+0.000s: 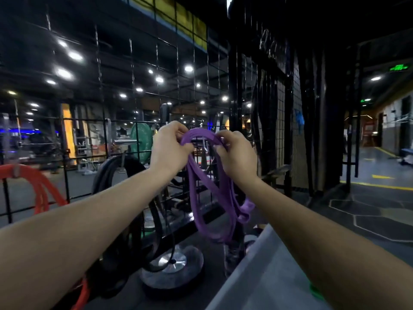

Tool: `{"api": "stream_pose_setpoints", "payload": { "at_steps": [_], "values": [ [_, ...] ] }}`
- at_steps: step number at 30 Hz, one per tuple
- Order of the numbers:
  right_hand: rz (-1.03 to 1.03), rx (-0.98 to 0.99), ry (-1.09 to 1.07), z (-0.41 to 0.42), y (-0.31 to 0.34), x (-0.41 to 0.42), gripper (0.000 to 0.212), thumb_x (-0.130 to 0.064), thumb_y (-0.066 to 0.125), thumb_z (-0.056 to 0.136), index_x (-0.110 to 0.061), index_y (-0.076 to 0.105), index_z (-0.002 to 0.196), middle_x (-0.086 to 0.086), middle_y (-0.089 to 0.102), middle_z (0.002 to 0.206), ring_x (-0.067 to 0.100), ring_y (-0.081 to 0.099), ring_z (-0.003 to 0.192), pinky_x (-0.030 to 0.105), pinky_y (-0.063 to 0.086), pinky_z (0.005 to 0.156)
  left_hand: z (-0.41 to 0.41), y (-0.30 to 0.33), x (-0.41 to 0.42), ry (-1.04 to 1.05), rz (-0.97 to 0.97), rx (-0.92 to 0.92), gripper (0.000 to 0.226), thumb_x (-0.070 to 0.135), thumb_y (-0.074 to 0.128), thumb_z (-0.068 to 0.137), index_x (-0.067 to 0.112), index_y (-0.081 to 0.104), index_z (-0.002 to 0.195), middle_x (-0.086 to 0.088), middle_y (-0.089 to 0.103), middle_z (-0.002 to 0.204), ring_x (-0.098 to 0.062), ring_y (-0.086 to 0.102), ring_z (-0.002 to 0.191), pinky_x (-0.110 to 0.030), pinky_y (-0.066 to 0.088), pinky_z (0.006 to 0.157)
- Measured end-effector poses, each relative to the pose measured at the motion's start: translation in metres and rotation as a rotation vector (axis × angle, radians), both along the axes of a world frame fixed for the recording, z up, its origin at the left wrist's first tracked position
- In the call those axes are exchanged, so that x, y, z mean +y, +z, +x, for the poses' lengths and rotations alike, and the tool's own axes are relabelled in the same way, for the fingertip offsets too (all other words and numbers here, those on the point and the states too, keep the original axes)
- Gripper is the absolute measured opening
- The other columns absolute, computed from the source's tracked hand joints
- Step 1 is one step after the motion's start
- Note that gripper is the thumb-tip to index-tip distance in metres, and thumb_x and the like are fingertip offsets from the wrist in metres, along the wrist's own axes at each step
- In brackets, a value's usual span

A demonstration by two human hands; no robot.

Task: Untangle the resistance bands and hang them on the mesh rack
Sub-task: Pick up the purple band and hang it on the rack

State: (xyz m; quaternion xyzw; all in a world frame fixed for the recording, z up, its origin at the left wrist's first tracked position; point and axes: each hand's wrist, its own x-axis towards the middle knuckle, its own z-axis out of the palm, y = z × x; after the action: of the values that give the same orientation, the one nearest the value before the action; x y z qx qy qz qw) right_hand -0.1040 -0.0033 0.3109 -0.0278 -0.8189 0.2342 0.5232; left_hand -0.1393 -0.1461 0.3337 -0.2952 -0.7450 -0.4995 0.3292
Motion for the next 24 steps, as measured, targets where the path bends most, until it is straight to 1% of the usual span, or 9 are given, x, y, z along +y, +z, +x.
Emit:
{"api": "stream_pose_setpoints", "payload": {
  "at_steps": [3,5,9,11,13,16,18,20,24],
  "values": [
    [0.043,-0.008,0.044,-0.020,0.006,-0.009,0.018,-0.024,0.053,0.092,-0.030,0.062,0.107,-0.005,0.055,0.093,0.014,0.056,0.079,0.031,0.045,0.067,-0.014,0.008,-0.011,0.071,0.004,-0.052,0.023,-0.001,0.065,0.076,0.016,0.060,0.090,0.007,0.057,0.080,-0.017,0.062,0.067,-0.037,0.058,0.065],
    [0.078,-0.021,0.048,-0.032,0.008,-0.016,0.017,-0.021,0.052,0.093,-0.030,0.062,0.104,-0.004,0.056,0.092,0.015,0.057,0.079,0.031,0.047,0.066,-0.024,0.010,-0.017,0.133,-0.012,-0.077,0.023,0.000,0.066,0.077,0.015,0.061,0.094,0.009,0.055,0.079,-0.013,0.060,0.066,-0.037,0.057,0.067],
    [0.059,-0.082,0.040,-0.055,0.010,-0.026,0.027,-0.022,0.047,0.095,-0.031,0.059,0.118,-0.002,0.053,0.104,0.015,0.052,0.088,0.029,0.040,0.067,-0.038,0.011,-0.023,0.198,-0.024,-0.119,0.019,0.007,0.068,0.079,0.018,0.057,0.089,0.004,0.055,0.085,-0.022,0.064,0.074,-0.041,0.057,0.072],
    [0.035,-0.082,0.033,-0.067,0.010,-0.026,0.030,-0.023,0.047,0.096,-0.031,0.057,0.123,-0.003,0.053,0.105,0.011,0.048,0.083,0.027,0.037,0.064,-0.045,0.014,-0.023,0.224,-0.053,-0.127,0.018,0.008,0.068,0.079,0.018,0.057,0.090,0.002,0.055,0.085,-0.023,0.064,0.075,-0.041,0.057,0.072],
    [0.010,-0.083,0.028,-0.075,0.010,-0.026,0.032,-0.025,0.048,0.096,-0.032,0.055,0.126,-0.006,0.054,0.105,0.008,0.046,0.080,0.025,0.040,0.065,-0.053,0.015,-0.021,0.229,-0.083,-0.130,0.019,0.005,0.066,0.081,0.016,0.056,0.093,0.003,0.054,0.083,-0.021,0.063,0.071,-0.039,0.057,0.069],
    [0.017,-0.098,0.029,-0.083,0.006,-0.024,0.031,-0.026,0.049,0.095,-0.032,0.056,0.125,-0.006,0.055,0.104,0.012,0.053,0.086,0.029,0.047,0.069,-0.066,0.011,-0.017,0.246,-0.125,-0.139,0.025,0.000,0.063,0.081,0.018,0.051,0.092,-0.005,0.057,0.096,-0.024,0.063,0.077,-0.040,0.057,0.071],
    [0.036,-0.092,0.028,-0.086,0.001,-0.022,0.030,-0.025,0.050,0.095,-0.033,0.058,0.122,-0.005,0.056,0.103,0.013,0.053,0.086,0.027,0.042,0.066,-0.072,0.007,-0.015,0.258,-0.146,-0.129,0.030,-0.004,0.061,0.080,0.019,0.048,0.093,-0.008,0.055,0.106,-0.026,0.062,0.082,-0.041,0.056,0.076],
    [0.049,-0.089,0.030,-0.088,-0.006,-0.020,0.029,-0.025,0.051,0.094,-0.034,0.059,0.120,-0.005,0.057,0.100,0.011,0.050,0.083,0.025,0.037,0.065,-0.075,0.001,-0.015,0.264,-0.143,-0.138,0.032,-0.007,0.060,0.079,0.019,0.048,0.093,-0.008,0.054,0.108,-0.025,0.060,0.084,-0.042,0.055,0.078],
    [0.022,-0.154,0.024,-0.088,-0.017,-0.017,0.032,-0.025,0.054,0.091,-0.032,0.059,0.123,-0.003,0.060,0.110,0.020,0.056,0.103,0.030,0.043,0.076,-0.076,-0.010,-0.012,0.285,-0.150,-0.155,0.030,-0.007,0.058,0.080,0.020,0.049,0.090,-0.007,0.054,0.106,-0.025,0.058,0.087,-0.038,0.054,0.078]
  ]
}}
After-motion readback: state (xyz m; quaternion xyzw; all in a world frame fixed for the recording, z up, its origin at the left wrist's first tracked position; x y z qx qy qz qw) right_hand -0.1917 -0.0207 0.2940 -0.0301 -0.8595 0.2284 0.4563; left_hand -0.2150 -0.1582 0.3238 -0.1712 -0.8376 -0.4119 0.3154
